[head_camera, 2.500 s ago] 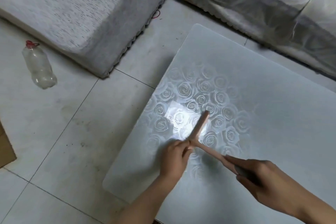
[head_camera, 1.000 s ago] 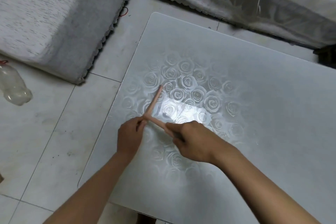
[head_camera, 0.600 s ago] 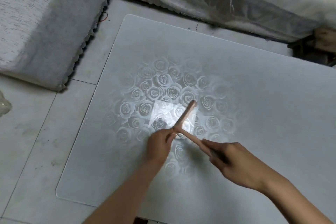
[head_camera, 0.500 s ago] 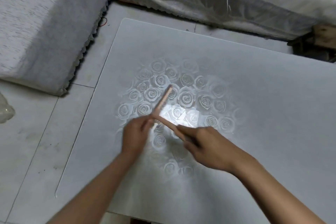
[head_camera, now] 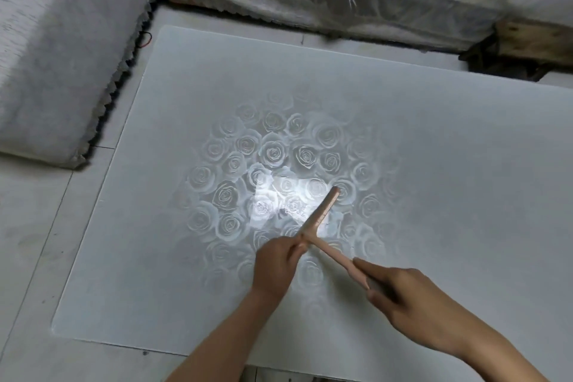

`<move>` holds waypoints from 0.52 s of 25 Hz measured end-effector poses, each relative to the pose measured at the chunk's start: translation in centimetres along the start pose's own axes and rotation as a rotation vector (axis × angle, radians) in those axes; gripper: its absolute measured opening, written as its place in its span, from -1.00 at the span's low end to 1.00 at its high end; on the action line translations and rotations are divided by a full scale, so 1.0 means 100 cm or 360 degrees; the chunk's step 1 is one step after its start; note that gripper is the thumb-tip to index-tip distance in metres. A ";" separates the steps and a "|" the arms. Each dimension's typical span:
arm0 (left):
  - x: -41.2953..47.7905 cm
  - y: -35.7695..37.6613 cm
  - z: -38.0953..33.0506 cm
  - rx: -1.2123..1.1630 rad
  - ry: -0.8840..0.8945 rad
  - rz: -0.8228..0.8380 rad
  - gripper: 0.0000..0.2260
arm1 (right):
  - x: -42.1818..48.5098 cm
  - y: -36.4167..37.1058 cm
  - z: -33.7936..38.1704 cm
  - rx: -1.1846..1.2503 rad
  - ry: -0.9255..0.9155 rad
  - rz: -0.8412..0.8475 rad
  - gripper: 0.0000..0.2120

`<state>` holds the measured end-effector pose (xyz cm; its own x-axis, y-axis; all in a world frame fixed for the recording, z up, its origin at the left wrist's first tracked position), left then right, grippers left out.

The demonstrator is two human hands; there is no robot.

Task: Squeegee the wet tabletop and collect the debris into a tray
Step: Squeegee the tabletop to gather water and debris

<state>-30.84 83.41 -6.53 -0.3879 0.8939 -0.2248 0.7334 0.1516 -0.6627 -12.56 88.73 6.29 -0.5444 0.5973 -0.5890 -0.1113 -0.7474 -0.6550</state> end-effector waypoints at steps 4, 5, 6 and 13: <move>0.033 -0.065 0.006 0.0011 0.0072 -0.0266 -0.85 | 0.026 -0.011 0.046 0.0210 -0.0331 -0.0265 -0.81; 0.044 -0.083 0.013 0.0061 0.0079 -0.0319 -0.87 | 0.044 -0.010 0.059 0.0253 -0.0335 -0.0271 -0.81; 0.052 -0.094 0.021 0.0108 0.0032 -0.0330 -0.88 | 0.062 -0.007 0.072 0.0248 -0.0302 -0.0242 -0.80; 0.000 0.010 -0.004 0.0153 0.0005 -0.0204 -0.88 | 0.002 0.025 -0.033 0.0442 -0.0048 -0.0177 -0.67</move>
<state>-29.86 83.77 -6.92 -0.4734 0.8709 -0.1318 0.6208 0.2237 -0.7514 -10.17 87.98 2.98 -0.5401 0.6741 -0.5038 -0.3926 -0.7313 -0.5577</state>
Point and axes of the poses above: each hand's wrist, its own x-axis towards the middle knuckle, its own y-axis out of the palm, z = x × y, the point moved 5 cm from there along x, towards the middle knuckle, and after that the axes turned 8 degrees about -z, right-handed, at the moved point
